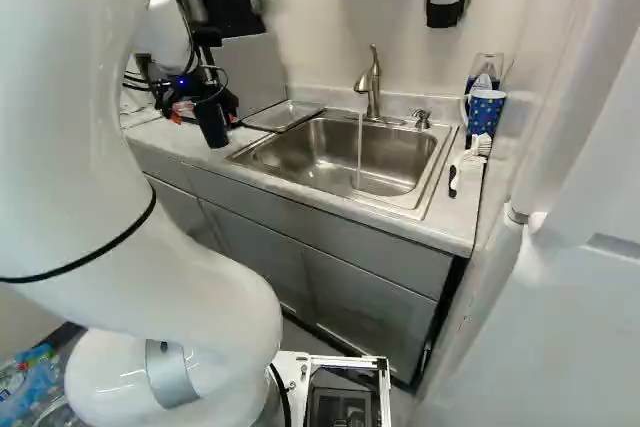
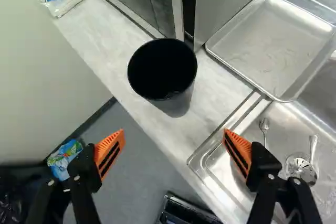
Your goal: Rinse the cup and place it in the tray
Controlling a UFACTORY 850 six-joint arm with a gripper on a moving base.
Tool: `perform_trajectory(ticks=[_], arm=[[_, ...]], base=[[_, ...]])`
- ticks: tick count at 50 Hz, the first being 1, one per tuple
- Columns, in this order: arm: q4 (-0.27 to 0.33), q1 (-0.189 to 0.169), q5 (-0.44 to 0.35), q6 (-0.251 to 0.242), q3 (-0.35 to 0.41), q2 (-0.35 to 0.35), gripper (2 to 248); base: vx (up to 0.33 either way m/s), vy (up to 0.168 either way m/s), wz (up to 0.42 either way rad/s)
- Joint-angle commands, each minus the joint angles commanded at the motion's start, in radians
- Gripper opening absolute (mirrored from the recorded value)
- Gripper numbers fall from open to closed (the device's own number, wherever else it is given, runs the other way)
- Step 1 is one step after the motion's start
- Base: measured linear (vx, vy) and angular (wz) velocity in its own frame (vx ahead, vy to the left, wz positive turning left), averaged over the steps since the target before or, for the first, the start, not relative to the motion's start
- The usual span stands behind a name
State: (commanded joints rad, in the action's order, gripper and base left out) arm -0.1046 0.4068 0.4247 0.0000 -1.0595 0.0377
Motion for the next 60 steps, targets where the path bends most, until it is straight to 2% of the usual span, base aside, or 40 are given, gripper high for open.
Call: perform_trajectory(ticks=[39,60], arm=[[0.146,0.000,-0.147,0.000,0.015,-0.076,247],[0.184,0.000,-0.249,0.000,0.016,-0.089,247]], base=[[0.000,0.000,0.000],[0.000,0.000,0.000]])
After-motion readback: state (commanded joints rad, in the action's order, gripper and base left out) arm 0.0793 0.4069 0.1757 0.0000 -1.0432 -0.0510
